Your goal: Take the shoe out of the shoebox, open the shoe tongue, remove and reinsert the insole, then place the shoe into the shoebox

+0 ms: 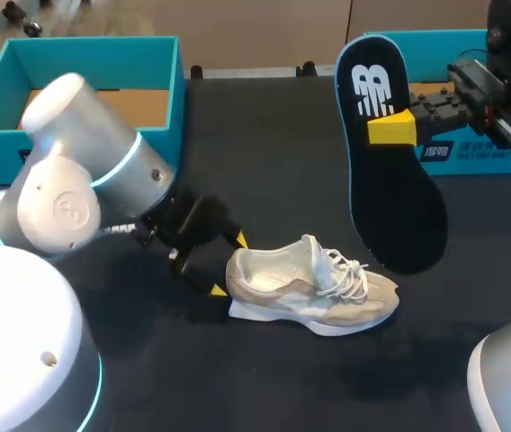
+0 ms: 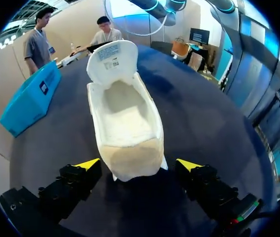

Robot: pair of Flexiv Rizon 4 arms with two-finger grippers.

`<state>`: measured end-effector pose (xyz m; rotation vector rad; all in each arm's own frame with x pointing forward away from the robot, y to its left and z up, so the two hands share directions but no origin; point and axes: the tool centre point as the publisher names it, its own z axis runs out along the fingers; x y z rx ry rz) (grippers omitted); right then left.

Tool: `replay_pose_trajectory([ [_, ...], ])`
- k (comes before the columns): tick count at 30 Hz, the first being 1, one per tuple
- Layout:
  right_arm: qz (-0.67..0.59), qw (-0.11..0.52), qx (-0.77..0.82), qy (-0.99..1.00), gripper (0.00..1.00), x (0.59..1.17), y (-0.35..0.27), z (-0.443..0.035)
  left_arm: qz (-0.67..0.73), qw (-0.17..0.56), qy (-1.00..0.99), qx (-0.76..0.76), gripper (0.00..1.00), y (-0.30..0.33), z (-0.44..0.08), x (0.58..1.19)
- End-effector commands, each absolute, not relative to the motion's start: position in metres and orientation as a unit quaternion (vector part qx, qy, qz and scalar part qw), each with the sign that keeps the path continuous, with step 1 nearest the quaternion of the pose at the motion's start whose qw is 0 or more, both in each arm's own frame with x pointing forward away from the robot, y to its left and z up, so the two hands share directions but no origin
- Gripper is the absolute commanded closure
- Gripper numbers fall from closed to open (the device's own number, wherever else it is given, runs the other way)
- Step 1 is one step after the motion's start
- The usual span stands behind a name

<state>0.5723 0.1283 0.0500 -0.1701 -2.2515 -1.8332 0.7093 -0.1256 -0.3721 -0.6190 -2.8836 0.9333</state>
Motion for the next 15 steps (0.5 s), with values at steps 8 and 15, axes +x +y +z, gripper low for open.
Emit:
replay_pose_trajectory([
  [8, -0.624, 0.118, -0.058, -0.77, 1.0, 0.5748, 0.1305, 0.0506, 0.193, -0.004, -0.958, -0.214, 0.0, -0.1269, -0.3608, 0.7064],
  [15, -0.624, 0.118, -0.058, -0.77, 1.0, 0.5748, 0.1305, 0.0506, 0.115, 0.0, -0.98, -0.162, 0.0, -0.1304, -0.3604, 0.7042],
])
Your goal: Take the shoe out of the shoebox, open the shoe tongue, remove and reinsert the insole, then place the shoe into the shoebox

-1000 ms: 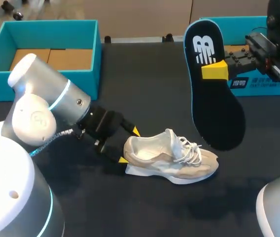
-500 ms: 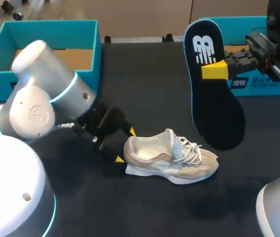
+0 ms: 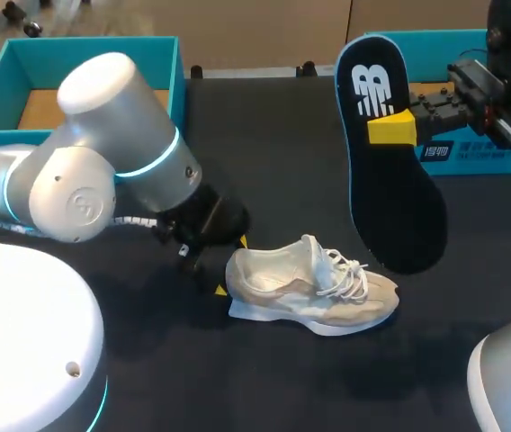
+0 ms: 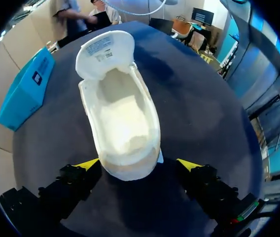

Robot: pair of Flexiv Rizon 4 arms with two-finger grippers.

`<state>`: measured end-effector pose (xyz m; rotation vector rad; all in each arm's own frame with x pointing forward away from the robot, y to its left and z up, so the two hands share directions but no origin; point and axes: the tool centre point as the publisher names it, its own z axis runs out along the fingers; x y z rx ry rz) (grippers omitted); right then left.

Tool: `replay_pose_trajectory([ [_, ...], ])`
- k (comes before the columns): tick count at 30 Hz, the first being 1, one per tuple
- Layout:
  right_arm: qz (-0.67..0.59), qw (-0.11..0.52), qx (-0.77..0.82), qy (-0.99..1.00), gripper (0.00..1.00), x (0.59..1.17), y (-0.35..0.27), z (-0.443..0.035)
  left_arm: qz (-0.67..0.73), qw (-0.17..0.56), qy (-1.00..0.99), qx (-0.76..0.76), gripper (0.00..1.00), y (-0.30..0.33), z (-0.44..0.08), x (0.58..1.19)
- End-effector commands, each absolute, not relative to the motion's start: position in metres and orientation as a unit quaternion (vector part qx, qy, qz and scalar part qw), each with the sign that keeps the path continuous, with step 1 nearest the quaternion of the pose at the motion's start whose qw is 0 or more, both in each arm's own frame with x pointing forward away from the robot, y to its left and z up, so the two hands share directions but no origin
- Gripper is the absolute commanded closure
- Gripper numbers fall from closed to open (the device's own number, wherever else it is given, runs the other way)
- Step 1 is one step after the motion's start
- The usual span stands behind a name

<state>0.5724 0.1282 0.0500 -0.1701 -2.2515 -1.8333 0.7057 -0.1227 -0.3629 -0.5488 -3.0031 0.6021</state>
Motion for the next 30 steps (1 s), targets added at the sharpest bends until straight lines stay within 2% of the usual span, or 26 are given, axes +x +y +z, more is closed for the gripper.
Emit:
replay_pose_trajectory([
  [1, -0.624, 0.118, -0.058, -0.77, 1.0, 0.575, 0.131, 0.051, 0.094, 0.005, -0.984, -0.154, 0.0, -0.132, -0.36, 0.704],
  [7, -0.624, 0.118, -0.058, -0.77, 1.0, 0.575, 0.131, 0.051, 0.009, -0.03, -0.994, -0.107, 0.0, -0.136, -0.351, 0.7],
  [14, -0.624, 0.118, -0.058, -0.77, 1.0, 0.575, 0.131, 0.051, -0.04, -0.019, -0.997, -0.07, 0.0, -0.135, -0.347, 0.702],
  [21, -0.624, 0.118, -0.058, -0.77, 1.0, 0.575, 0.131, 0.051, -0.041, -0.005, -0.997, -0.071, 0.0, -0.133, -0.342, 0.7],
  [30, -0.624, 0.118, -0.058, -0.77, 1.0, 0.575, 0.131, 0.051, -0.026, -0.038, -0.996, -0.072, 0.0, -0.151, -0.313, 0.699],
])
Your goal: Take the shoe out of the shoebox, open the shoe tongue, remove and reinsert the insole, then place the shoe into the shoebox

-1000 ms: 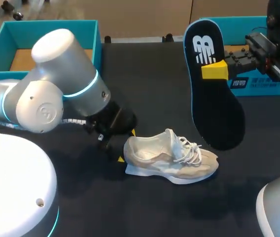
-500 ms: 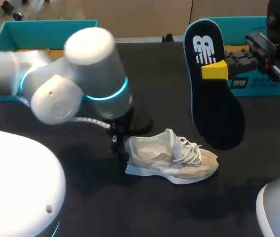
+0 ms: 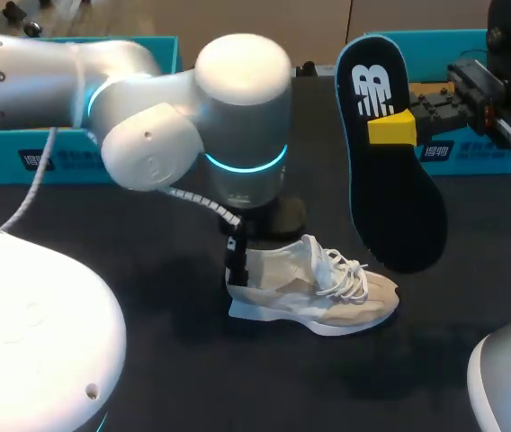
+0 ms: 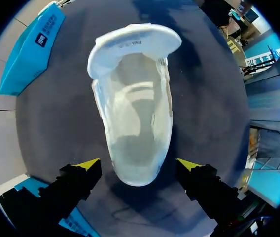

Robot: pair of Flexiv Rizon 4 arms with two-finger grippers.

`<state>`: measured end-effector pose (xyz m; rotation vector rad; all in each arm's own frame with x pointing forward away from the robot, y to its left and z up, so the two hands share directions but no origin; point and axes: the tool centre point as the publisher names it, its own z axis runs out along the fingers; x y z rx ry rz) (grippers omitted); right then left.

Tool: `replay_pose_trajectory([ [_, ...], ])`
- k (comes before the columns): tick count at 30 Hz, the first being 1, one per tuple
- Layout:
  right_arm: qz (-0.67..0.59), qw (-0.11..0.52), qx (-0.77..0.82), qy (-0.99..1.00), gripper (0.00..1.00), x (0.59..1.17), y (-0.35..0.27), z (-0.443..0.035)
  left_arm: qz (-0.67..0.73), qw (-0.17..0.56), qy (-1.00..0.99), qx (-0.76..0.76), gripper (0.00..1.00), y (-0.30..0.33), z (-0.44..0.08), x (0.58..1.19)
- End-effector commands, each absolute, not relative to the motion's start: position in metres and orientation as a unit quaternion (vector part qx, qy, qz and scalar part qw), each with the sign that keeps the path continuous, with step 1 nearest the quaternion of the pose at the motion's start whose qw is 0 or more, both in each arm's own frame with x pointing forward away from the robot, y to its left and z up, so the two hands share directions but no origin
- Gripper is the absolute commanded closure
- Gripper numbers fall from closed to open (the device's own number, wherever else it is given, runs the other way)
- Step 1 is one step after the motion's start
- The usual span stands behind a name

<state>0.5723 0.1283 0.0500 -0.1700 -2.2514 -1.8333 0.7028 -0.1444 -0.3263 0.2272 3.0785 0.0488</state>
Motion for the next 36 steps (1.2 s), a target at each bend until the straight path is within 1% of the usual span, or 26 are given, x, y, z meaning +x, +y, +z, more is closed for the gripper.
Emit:
replay_pose_trajectory([
  [1, -0.624, 0.118, -0.058, -0.77, 1.0, 0.575, 0.131, 0.051, 0.026, 0.038, 0.996, 0.071, 0.0, -0.156, -0.312, 0.701],
  [16, -0.624, 0.118, -0.058, -0.77, 1.0, 0.575, 0.131, 0.051, 0.009, 0.028, 0.999, 0.04, 0.0, -0.218, -0.336, 0.729],
  [27, -0.624, 0.118, -0.058, -0.77, 1.0, 0.575, 0.131, 0.051, 0.015, 0.018, 0.999, 0.029, 0.0, -0.24, -0.356, 0.73],
  [30, -0.624, 0.118, -0.058, -0.77, 1.0, 0.575, 0.131, 0.051, 0.016, 0.019, 0.999, 0.027, 0.02, -0.242, -0.36, 0.732],
  [32, -0.624, 0.118, -0.058, -0.77, 1.0, 0.575, 0.131, 0.051, 0.024, 0.019, 0.999, 0.022, 0.07, -0.243, -0.365, 0.735],
  [33, -0.624, 0.118, -0.058, -0.77, 1.0, 0.575, 0.131, 0.051, 0.026, 0.019, 0.999, 0.02, 0.13, -0.244, -0.367, 0.735],
  [34, -0.624, 0.118, -0.058, -0.77, 1.0, 0.575, 0.131, 0.051, 0.027, 0.013, 0.999, 0.02, 0.22, -0.244, -0.367, 0.735],
  [35, -0.624, 0.118, -0.058, -0.77, 1.0, 0.575, 0.131, 0.051, 0.026, 0.012, 0.999, 0.02, 0.37, -0.243, -0.368, 0.736],
  [36, -0.624, 0.118, -0.058, -0.77, 1.0, 0.575, 0.131, 0.051, 0.027, 0.012, 0.999, 0.02, 0.49, -0.242, -0.369, 0.736],
])
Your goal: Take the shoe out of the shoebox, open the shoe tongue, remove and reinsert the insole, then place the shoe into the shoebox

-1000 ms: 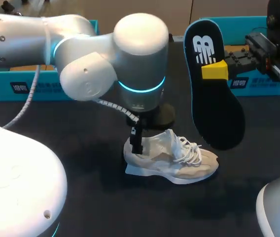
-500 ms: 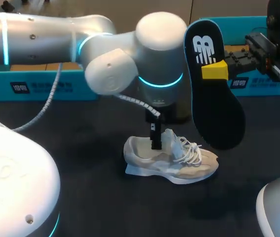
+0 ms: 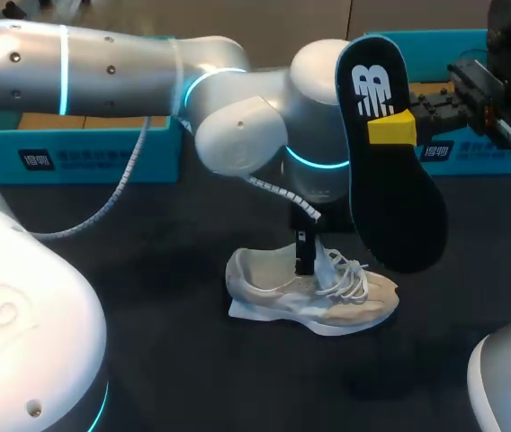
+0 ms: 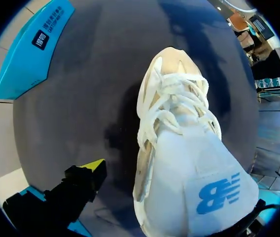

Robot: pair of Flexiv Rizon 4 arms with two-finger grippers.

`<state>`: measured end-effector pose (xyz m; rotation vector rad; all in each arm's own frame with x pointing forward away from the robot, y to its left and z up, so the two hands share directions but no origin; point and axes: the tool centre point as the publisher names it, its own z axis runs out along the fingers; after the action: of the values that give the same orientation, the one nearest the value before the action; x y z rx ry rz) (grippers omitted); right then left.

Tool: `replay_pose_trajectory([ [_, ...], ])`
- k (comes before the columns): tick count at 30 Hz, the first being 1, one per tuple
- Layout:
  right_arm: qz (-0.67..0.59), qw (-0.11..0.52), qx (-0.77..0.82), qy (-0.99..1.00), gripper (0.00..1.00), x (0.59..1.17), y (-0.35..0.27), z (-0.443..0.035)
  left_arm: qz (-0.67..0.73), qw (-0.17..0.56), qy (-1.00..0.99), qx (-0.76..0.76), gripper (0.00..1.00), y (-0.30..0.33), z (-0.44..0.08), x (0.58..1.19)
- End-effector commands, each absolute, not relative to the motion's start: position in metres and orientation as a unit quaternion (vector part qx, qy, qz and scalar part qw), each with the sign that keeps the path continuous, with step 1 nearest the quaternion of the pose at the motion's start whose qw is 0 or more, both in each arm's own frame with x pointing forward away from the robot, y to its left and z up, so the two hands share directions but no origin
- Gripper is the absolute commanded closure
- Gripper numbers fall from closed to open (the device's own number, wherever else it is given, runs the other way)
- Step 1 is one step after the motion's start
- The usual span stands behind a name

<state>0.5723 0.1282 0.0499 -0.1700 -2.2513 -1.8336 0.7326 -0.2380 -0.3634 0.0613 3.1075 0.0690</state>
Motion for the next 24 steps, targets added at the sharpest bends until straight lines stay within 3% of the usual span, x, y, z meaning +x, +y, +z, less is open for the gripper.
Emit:
replay_pose_trajectory([
  [1, -0.624, 0.118, -0.058, -0.77, 1.0, 0.575, 0.131, 0.051, 0.026, 0.007, 0.999, 0.019, 0.51, -0.241, -0.369, 0.736],
  [11, -0.624, 0.118, -0.058, -0.77, 1.0, 0.575, 0.131, 0.051, 0.012, -0.006, 1.0, 0.021, 0.58, -0.227, -0.374, 0.737],
  [14, -0.624, 0.118, -0.058, -0.77, 1.0, 0.575, 0.131, 0.051, 0.01, -0.009, 1.0, 0.022, 0.69, -0.225, -0.377, 0.737],
  [19, -0.624, 0.118, -0.058, -0.77, 1.0, 0.575, 0.131, 0.051, 0.001, -0.012, 1.0, 0.026, 1.0, -0.222, -0.378, 0.735],
  [24, -0.624, 0.118, -0.058, -0.77, 1.0, 0.575, 0.131, 0.051, -0.011, -0.009, 0.999, 0.031, 1.0, -0.225, -0.374, 0.738],
])
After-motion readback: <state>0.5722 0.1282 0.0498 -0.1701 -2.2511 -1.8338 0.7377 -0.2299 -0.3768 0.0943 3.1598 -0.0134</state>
